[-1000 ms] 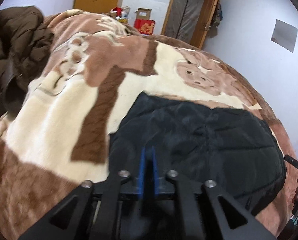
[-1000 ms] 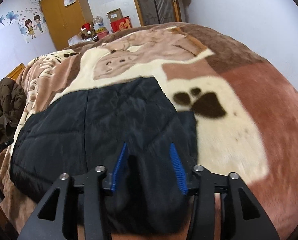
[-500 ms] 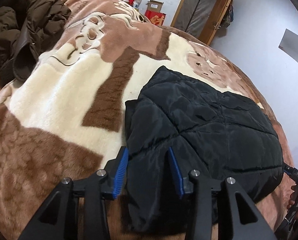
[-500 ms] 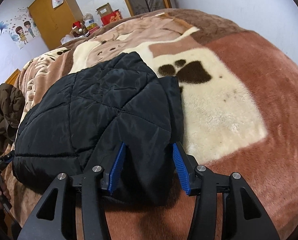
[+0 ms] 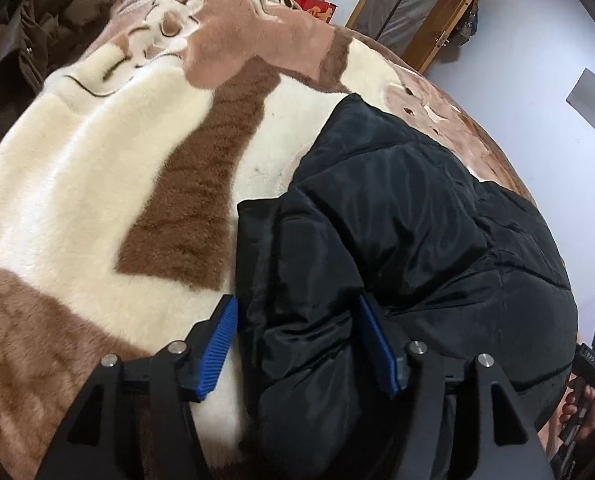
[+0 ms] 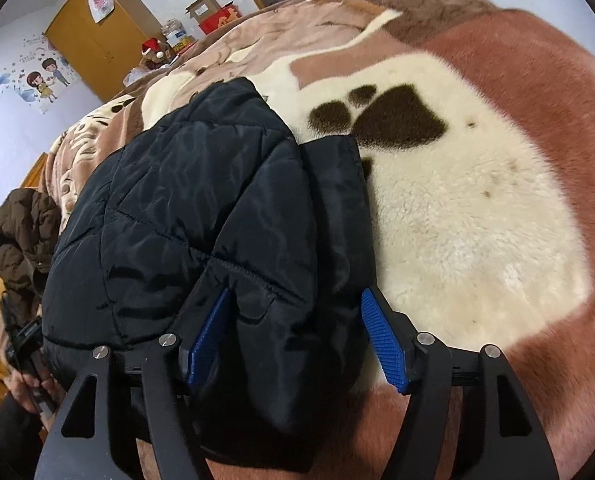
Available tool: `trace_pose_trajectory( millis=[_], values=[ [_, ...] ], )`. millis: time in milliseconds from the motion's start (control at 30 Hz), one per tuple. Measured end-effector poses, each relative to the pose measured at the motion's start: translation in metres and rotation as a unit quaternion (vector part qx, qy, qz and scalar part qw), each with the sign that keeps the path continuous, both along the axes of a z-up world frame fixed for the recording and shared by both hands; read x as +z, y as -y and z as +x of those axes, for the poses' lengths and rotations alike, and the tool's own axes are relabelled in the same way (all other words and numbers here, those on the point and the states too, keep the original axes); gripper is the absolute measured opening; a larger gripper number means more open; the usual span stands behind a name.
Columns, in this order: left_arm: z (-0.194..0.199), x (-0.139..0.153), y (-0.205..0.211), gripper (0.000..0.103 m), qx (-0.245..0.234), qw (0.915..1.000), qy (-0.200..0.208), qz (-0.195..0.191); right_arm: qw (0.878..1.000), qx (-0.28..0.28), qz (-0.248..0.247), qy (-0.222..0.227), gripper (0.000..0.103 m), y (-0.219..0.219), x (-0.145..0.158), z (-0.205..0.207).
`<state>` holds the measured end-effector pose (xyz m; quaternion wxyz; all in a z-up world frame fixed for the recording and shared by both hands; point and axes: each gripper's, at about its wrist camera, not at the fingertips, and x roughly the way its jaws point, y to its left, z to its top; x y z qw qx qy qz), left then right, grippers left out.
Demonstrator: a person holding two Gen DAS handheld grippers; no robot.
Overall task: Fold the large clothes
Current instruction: 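Grasp the folded black jacket's side edge with both grippers and lift it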
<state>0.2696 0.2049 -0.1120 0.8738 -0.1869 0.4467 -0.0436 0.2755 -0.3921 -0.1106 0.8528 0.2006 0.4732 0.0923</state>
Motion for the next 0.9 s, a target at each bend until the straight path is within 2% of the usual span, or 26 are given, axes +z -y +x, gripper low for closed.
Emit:
trace_pose_trajectory(
  millis=[100, 433, 533, 667, 900],
  values=[
    [0.004, -0.004, -0.001, 0.068, -0.001, 0.9999, -0.006, -0.01, 1.0, 0.003, 0.009, -0.004, 0.067, 0.0, -0.004, 0.006],
    [-0.008, -0.021, -0.009, 0.067, 0.016, 0.9968, -0.016, -0.076, 0.999, 0.018, 0.039, -0.014, 0.067, 0.006, -0.009, 0.0],
    [0.004, -0.023, -0.007, 0.068, 0.009, 0.9966, -0.023, -0.078, 0.999, 0.025, 0.037, -0.008, 0.068, 0.003, -0.011, 0.013],
    [0.013, -0.026, -0.005, 0.069, -0.001, 0.9963, -0.029, -0.082, 0.998, 0.025, 0.059, -0.009, 0.074, 0.007, -0.02, 0.023],
    [0.009, -0.028, -0.007, 0.069, 0.0, 0.9954, -0.026, -0.092, 0.996, 0.012, 0.085, -0.023, 0.075, 0.008, -0.023, 0.014]
  ],
)
